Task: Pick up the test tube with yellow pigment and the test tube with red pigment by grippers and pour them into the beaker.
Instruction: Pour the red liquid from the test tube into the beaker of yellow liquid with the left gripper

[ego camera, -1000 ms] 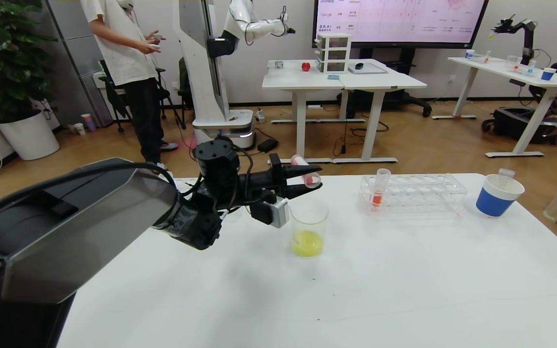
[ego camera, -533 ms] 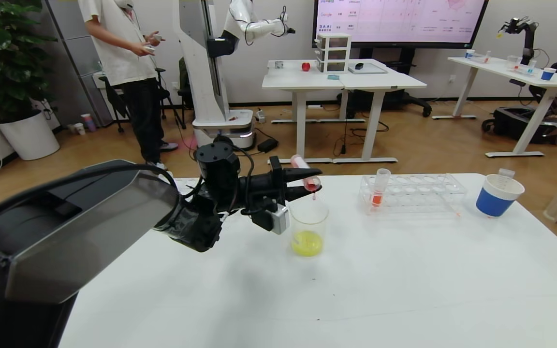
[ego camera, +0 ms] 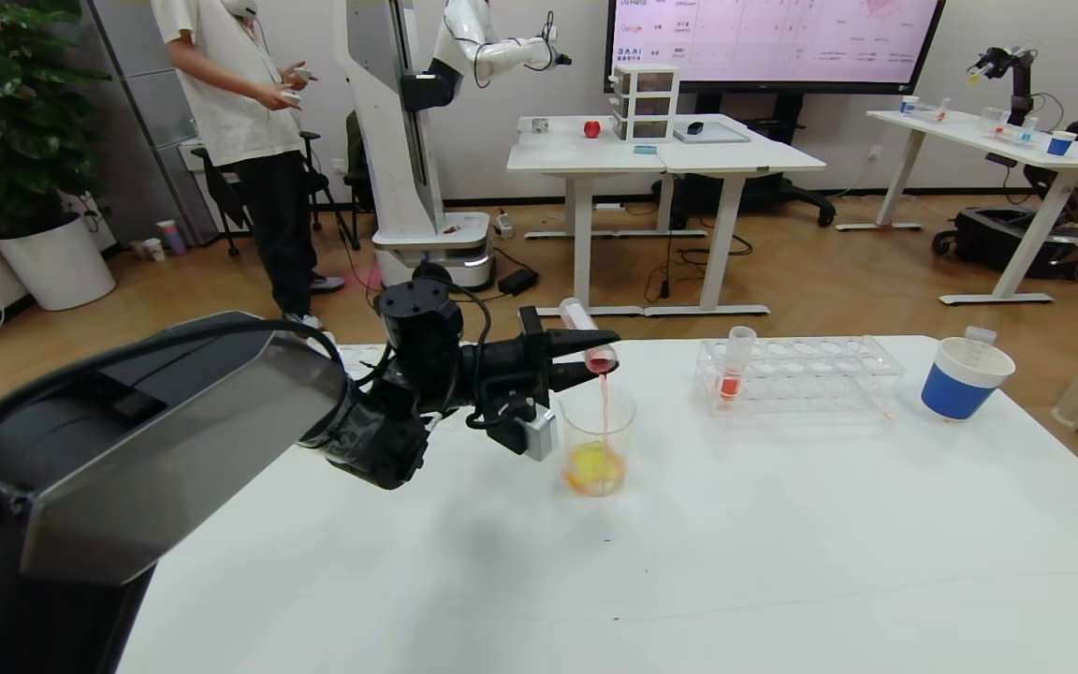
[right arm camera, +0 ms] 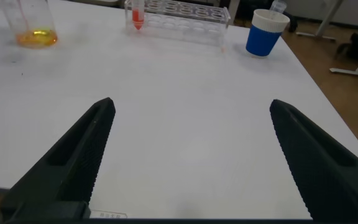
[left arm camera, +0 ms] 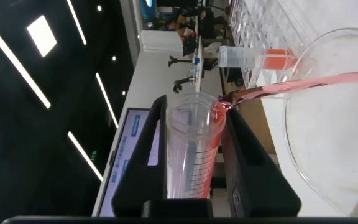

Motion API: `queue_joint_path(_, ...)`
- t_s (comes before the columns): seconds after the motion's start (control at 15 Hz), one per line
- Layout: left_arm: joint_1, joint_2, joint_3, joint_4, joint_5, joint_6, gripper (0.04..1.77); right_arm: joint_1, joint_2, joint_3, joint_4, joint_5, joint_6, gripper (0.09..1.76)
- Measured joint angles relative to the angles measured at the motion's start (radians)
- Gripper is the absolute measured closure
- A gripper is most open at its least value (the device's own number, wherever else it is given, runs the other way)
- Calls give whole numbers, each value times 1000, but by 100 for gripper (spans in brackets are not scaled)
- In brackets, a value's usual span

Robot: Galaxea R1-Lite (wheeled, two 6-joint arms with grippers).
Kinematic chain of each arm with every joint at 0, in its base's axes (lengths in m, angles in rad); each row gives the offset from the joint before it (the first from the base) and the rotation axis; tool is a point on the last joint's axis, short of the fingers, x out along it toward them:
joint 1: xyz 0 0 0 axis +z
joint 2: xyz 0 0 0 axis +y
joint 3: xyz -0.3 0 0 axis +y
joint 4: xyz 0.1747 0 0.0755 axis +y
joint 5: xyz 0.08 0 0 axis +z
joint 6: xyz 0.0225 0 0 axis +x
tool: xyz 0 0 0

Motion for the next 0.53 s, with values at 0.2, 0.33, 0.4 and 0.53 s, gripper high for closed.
queue_joint_path(0.2, 0, 5, -1, -2, 0, 47, 128, 0, 0, 0, 0, 0, 0, 11)
queue_joint_path(0.33, 1, 6, -1, -2, 0, 80, 128, 0, 0, 0, 0, 0, 0, 11)
queue_joint_path(0.4, 1, 7, -1, -2, -3, 91, 128, 0, 0, 0, 0, 0, 0, 11)
queue_joint_path(0.53, 1, 7, -2, -1, -18, 125, 128, 0, 0, 0, 0, 0, 0, 11)
